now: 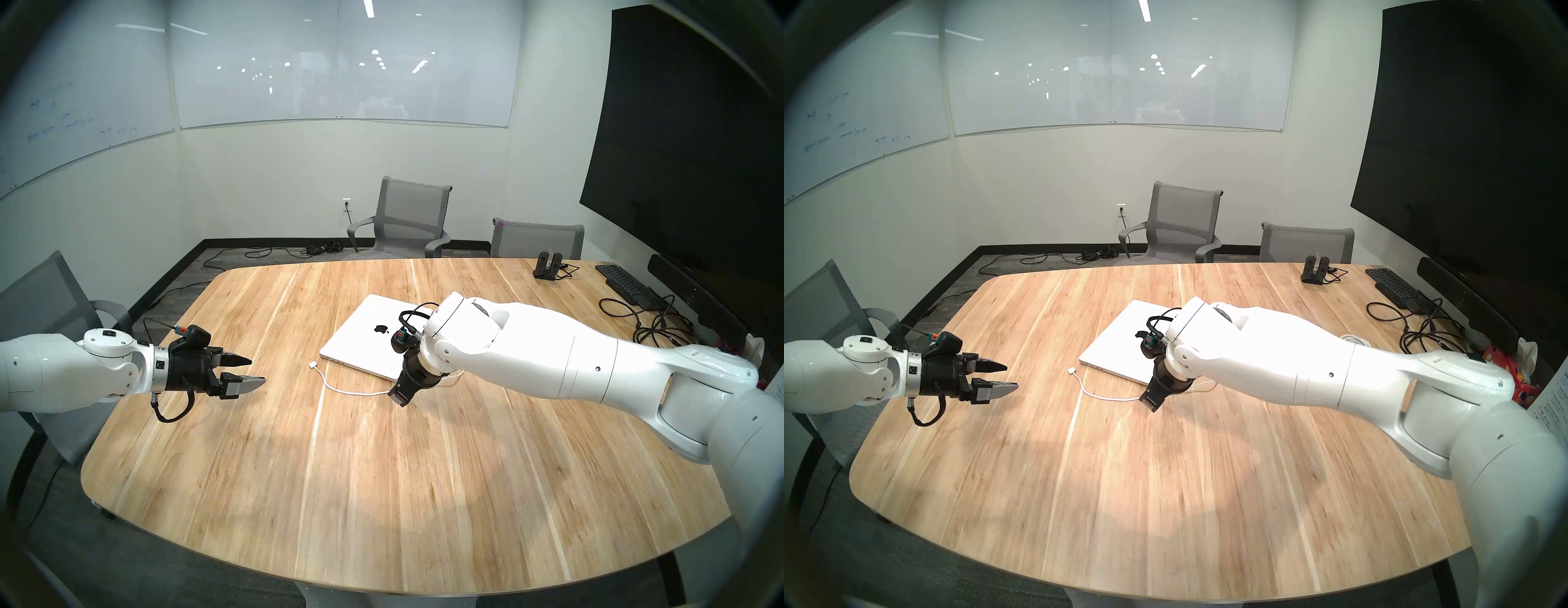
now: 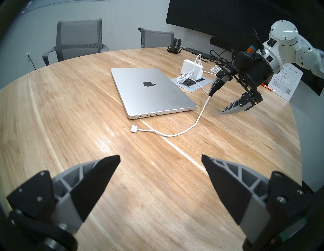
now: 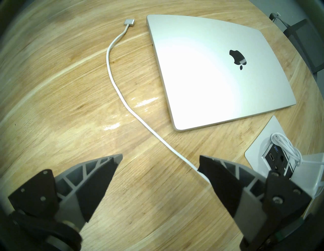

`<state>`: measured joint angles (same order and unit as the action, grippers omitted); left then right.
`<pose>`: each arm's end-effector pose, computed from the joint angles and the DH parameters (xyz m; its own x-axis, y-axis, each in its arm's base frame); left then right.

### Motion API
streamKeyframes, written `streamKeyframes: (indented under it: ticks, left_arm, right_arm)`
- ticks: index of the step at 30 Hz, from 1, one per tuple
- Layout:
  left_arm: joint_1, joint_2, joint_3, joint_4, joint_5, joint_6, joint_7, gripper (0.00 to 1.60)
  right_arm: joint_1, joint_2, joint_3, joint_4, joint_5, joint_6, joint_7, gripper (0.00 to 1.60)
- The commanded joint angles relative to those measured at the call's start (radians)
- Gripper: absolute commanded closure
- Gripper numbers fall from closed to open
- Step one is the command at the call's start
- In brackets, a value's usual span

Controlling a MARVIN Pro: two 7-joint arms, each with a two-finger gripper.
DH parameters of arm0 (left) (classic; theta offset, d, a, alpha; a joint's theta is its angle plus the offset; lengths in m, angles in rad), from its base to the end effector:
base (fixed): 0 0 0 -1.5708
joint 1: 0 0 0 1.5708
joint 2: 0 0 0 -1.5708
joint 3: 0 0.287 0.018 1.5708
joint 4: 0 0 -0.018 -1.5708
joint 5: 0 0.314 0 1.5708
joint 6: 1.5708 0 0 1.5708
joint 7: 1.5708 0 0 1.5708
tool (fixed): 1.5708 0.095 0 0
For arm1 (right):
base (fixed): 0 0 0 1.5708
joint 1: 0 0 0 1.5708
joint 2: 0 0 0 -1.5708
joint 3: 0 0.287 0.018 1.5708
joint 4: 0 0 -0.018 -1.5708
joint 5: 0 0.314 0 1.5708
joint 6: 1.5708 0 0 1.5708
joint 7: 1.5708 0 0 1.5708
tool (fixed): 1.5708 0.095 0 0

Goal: Plug the charging cable into the port of a MacBook

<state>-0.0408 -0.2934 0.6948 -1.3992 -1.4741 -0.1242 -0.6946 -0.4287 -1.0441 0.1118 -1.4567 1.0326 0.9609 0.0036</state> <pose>0.4005 0.2062 -0.2415 0.4601 -0.2700 0.8458 -0.7136 -0.6792 0.1713 0.4684 0.1366 -0.2410 0.4466 0.7806 0.4372 0.8087 -0.5612 0.1759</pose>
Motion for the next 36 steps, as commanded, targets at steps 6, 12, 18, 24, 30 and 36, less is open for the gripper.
streamKeyframes:
  ticks: [6, 12, 18, 24, 30, 36]
  left_arm:
    - [-0.011, -0.001, -0.010, 0.000, -0.003, -0.002, 0.000, 0.00]
    - [-0.012, -0.001, -0.010, 0.000, -0.003, -0.002, 0.000, 0.00]
    - [-0.012, -0.001, -0.009, 0.000, -0.003, -0.002, 0.000, 0.00]
    - [-0.012, -0.002, -0.009, 0.000, -0.003, -0.002, 0.000, 0.00]
    - [-0.012, -0.002, -0.009, 0.000, -0.003, -0.002, 0.000, 0.00]
    - [-0.012, -0.002, -0.009, 0.000, -0.003, -0.002, 0.000, 0.00]
  right_arm:
    - [0.014, 0.000, 0.006, -0.001, -0.003, -0.002, 0.003, 0.00]
    - [0.014, 0.000, 0.006, -0.001, -0.002, -0.002, 0.003, 0.00]
    - [0.014, 0.000, 0.006, -0.001, -0.002, -0.002, 0.003, 0.00]
    - [0.014, 0.000, 0.006, -0.001, -0.003, -0.002, 0.003, 0.00]
    - [0.014, 0.000, 0.006, -0.001, -0.003, -0.002, 0.003, 0.00]
    - [0.014, 0.000, 0.006, -0.001, -0.003, -0.002, 0.004, 0.00]
